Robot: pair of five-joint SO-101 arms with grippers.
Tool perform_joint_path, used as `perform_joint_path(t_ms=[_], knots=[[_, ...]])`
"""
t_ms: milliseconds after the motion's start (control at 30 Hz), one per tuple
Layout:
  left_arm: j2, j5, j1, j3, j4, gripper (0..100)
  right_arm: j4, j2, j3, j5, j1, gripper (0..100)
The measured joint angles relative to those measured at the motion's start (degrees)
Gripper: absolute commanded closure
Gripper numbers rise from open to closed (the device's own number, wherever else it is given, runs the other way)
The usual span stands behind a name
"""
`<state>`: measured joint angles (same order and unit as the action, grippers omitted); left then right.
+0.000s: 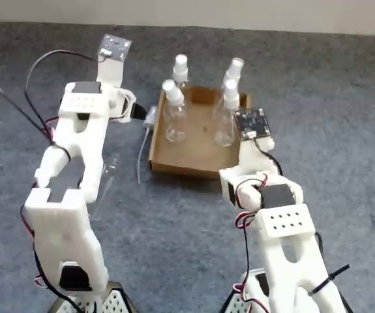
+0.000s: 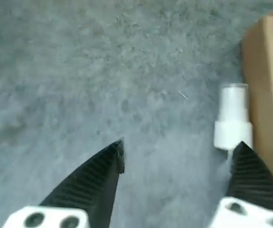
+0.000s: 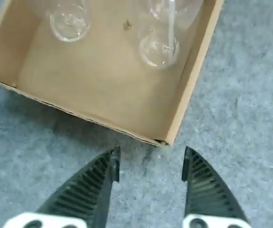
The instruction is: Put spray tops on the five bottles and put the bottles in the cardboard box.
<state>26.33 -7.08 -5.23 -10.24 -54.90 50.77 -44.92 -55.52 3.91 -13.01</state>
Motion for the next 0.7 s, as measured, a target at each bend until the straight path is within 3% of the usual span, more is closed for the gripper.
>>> perform_joint_path(t_ms=[300, 700], knots=[[11.0, 0.0, 0.0, -12.2, 0.0, 68, -0.2, 0.0, 0.0, -0.2, 0.0, 83.9], [11.2, 0.0, 2.9, -13.5, 0.0, 68, -0.2, 0.0, 0.0, -0.2, 0.0, 83.9]])
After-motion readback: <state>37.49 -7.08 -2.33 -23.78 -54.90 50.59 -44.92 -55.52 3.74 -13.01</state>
